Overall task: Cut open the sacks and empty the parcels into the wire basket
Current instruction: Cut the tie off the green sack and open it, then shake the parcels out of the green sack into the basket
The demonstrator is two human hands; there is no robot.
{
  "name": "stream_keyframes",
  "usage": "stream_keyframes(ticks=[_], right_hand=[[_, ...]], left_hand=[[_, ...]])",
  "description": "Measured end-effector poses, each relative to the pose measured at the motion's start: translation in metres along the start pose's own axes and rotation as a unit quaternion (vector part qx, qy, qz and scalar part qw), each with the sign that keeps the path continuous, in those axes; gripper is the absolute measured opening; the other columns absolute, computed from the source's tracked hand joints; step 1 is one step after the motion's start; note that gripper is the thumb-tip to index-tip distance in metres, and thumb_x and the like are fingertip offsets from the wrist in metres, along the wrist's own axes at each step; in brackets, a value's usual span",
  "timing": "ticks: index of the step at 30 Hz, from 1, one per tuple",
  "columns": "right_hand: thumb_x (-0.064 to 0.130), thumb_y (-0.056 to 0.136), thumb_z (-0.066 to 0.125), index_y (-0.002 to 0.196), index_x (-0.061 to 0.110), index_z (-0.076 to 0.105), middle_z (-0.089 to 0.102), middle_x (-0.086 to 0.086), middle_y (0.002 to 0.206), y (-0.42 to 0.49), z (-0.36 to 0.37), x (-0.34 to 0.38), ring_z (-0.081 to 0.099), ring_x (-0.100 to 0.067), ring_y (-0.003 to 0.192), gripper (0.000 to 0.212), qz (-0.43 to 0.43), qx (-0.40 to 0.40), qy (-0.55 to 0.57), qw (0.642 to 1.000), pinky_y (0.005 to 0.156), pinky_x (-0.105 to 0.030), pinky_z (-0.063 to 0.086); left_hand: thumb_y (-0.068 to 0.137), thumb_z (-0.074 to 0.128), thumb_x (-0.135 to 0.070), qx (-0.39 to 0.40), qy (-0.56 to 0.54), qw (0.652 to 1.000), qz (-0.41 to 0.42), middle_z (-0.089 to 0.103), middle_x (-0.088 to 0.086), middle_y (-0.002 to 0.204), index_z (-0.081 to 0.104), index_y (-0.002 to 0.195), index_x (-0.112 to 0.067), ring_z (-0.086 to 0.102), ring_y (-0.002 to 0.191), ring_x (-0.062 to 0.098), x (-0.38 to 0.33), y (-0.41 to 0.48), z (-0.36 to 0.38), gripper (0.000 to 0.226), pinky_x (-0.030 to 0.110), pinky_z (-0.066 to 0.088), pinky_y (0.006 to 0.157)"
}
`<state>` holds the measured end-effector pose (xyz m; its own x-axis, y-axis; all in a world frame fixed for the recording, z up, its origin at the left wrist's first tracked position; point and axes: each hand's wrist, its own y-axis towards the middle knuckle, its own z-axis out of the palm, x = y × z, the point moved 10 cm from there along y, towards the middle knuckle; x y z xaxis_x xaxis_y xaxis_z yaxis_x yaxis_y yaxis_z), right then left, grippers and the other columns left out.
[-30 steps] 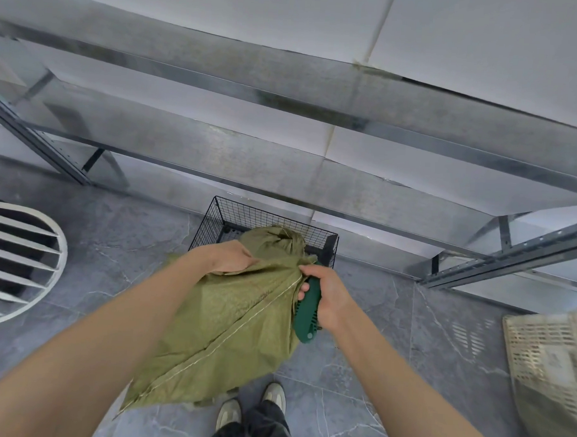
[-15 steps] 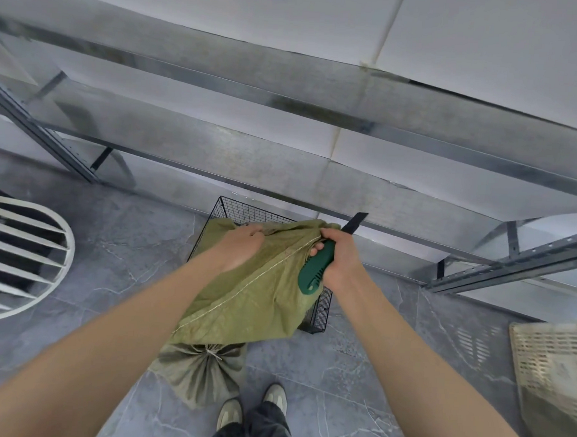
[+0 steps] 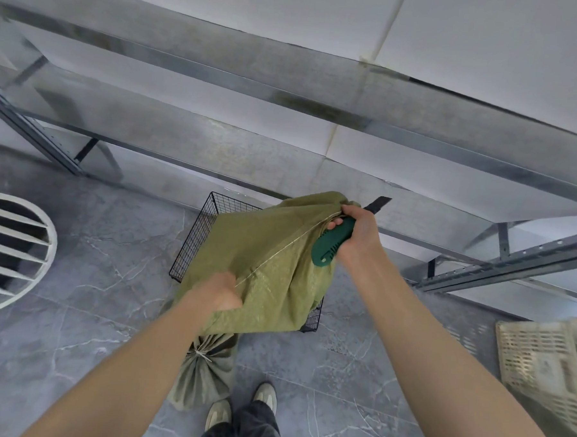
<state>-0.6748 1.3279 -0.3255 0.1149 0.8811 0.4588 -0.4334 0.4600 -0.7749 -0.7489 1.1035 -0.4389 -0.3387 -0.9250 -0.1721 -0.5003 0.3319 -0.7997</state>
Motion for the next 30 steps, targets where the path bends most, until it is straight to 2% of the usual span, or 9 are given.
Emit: stream_keyframes(ticks=[3,7,10,12,15,20,26,30], right_hand=[[0.002,0.09,0.048,0.067,0.011,0.047,0.045,-0.001,0.048,0.005,0.0,0.007,0.039,-0.009,0.032,0.025,-0.005,0.0,0.015,1.0,0.036,-0.017,0.038],[0.003,0.09,0.048,0.067,0.012,0.046,0.044,-0.001,0.052,0.011,-0.005,0.017,0.039,-0.01,0.031,0.025,-0.008,-0.006,0.019,1.0,0.035,-0.017,0.038],[0.005,0.09,0.049,0.068,0.012,0.047,0.044,-0.001,0.057,0.013,-0.009,0.028,0.039,-0.01,0.033,0.024,-0.005,-0.015,0.014,1.0,0.036,-0.017,0.038],[0.004,0.09,0.048,0.069,0.012,0.046,0.044,-0.001,0.059,0.014,-0.009,0.036,0.039,-0.009,0.034,0.023,-0.017,-0.015,-0.004,1.0,0.036,-0.018,0.038],[0.003,0.09,0.048,0.071,0.012,0.046,0.044,-0.001,0.057,0.015,-0.009,0.048,0.04,-0.01,0.034,0.02,-0.036,-0.022,-0.04,0.998,0.037,-0.019,0.038],[0.0,0.088,0.05,0.073,0.01,0.048,0.044,-0.003,0.053,0.015,-0.008,0.078,0.04,-0.011,0.035,0.018,-0.092,-0.037,-0.132,0.986,0.04,-0.023,0.039],[0.0,0.086,0.052,0.072,0.011,0.047,0.043,-0.005,0.054,0.003,-0.006,0.125,0.041,-0.015,0.037,0.018,-0.197,-0.064,-0.293,0.934,0.044,-0.025,0.039],[0.0,0.085,0.046,0.075,0.013,0.049,0.046,-0.005,0.061,-0.015,0.007,0.154,0.044,-0.018,0.046,0.016,-0.287,-0.072,-0.43,0.853,0.046,-0.026,0.042]], left_hand=[[0.088,0.053,-0.012,-0.065,0.04,0.997,-0.001,0.061,0.0,0.085,0.059,0.1,-0.012,0.063,0.078,0.017,0.003,0.002,-0.004,0.014,0.027,0.049,0.063],[0.094,0.041,-0.012,-0.135,0.038,0.99,0.032,0.06,0.004,0.089,0.054,0.106,-0.011,0.063,0.083,0.024,0.002,0.0,-0.021,0.019,0.034,0.051,0.07],[0.096,0.038,-0.01,-0.192,-0.029,0.981,0.028,0.052,0.001,0.073,0.043,0.109,-0.011,0.056,0.065,0.019,0.009,-0.007,-0.041,0.014,0.031,0.041,0.055],[0.097,0.037,-0.011,-0.227,-0.043,0.973,0.02,0.048,0.002,0.068,0.039,0.107,-0.01,0.05,0.058,0.019,0.015,-0.014,-0.058,0.011,0.03,0.035,0.051],[0.098,0.037,-0.012,-0.265,-0.048,0.963,0.025,0.048,0.004,0.065,0.038,0.104,-0.008,0.052,0.061,0.026,0.018,-0.022,-0.081,0.008,0.036,0.037,0.055],[0.098,0.035,-0.013,-0.299,-0.049,0.952,0.044,0.049,0.008,0.07,0.038,0.1,-0.008,0.05,0.065,0.029,0.012,-0.033,-0.108,0.007,0.037,0.037,0.059],[0.098,0.033,-0.015,-0.337,-0.055,0.938,0.062,0.047,0.006,0.068,0.04,0.098,-0.007,0.049,0.067,0.029,-0.009,-0.056,-0.139,0.011,0.037,0.037,0.06],[0.097,0.032,-0.012,-0.387,-0.075,0.917,0.053,0.05,0.012,0.076,0.041,0.097,-0.007,0.049,0.072,0.033,-0.016,-0.078,-0.181,0.011,0.037,0.035,0.062]])
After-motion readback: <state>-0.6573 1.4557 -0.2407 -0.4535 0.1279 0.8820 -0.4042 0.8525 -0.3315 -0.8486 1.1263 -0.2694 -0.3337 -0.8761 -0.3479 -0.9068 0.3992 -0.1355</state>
